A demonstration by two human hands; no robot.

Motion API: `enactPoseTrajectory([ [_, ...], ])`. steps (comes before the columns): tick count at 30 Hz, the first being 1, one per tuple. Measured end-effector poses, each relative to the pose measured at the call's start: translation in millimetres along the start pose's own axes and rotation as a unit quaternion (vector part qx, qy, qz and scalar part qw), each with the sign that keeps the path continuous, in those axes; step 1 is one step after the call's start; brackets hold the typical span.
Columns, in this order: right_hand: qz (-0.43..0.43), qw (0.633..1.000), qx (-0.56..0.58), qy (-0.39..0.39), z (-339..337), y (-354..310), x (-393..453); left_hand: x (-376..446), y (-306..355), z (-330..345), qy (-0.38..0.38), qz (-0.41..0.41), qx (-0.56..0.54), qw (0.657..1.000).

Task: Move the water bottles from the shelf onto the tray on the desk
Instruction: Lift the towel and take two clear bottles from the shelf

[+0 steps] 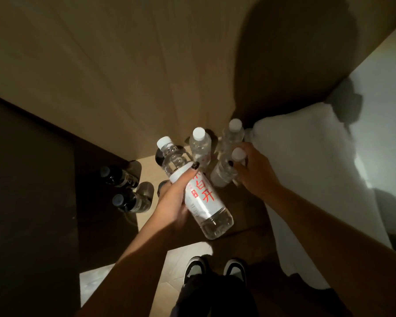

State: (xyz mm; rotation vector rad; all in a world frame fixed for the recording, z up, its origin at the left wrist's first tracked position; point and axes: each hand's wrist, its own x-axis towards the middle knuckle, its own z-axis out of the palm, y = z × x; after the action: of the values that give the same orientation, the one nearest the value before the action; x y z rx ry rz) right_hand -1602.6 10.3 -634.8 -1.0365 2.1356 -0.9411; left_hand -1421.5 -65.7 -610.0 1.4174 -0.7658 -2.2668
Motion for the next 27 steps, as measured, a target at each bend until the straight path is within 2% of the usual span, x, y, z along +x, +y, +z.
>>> enactPoseTrajectory([
  [7,-0.079,0.995,-0.047,0.048,-82.5,-72.3,-27.1,-52.9,39.6,52.6,-0.048,0.019,-0.048,0.998],
  [11,-0.134,0.987,-0.041,0.078,-143.1,-130.2,-40.9,-93.9,72.8,86.7,-0.086,0.06,-0.1,0.989],
  [16,-0.18,0.978,-0.027,0.106,-207.3,-201.6,-65.9,-151.6,104.5,122.2,-0.115,0.062,-0.162,0.978],
  [21,-0.26,0.951,-0.023,0.165,-253.9,-262.3,-98.9,-204.9,109.0,156.9,-0.148,0.068,-0.217,0.962],
  [24,-0.277,0.942,-0.034,0.188,-278.2,-299.7,-119.6,-229.7,109.4,174.3,-0.14,0.078,-0.242,0.957],
  [27,-0.303,0.931,-0.035,0.199,-301.0,-331.6,-142.3,-253.8,112.2,188.5,-0.163,0.081,-0.273,0.944],
])
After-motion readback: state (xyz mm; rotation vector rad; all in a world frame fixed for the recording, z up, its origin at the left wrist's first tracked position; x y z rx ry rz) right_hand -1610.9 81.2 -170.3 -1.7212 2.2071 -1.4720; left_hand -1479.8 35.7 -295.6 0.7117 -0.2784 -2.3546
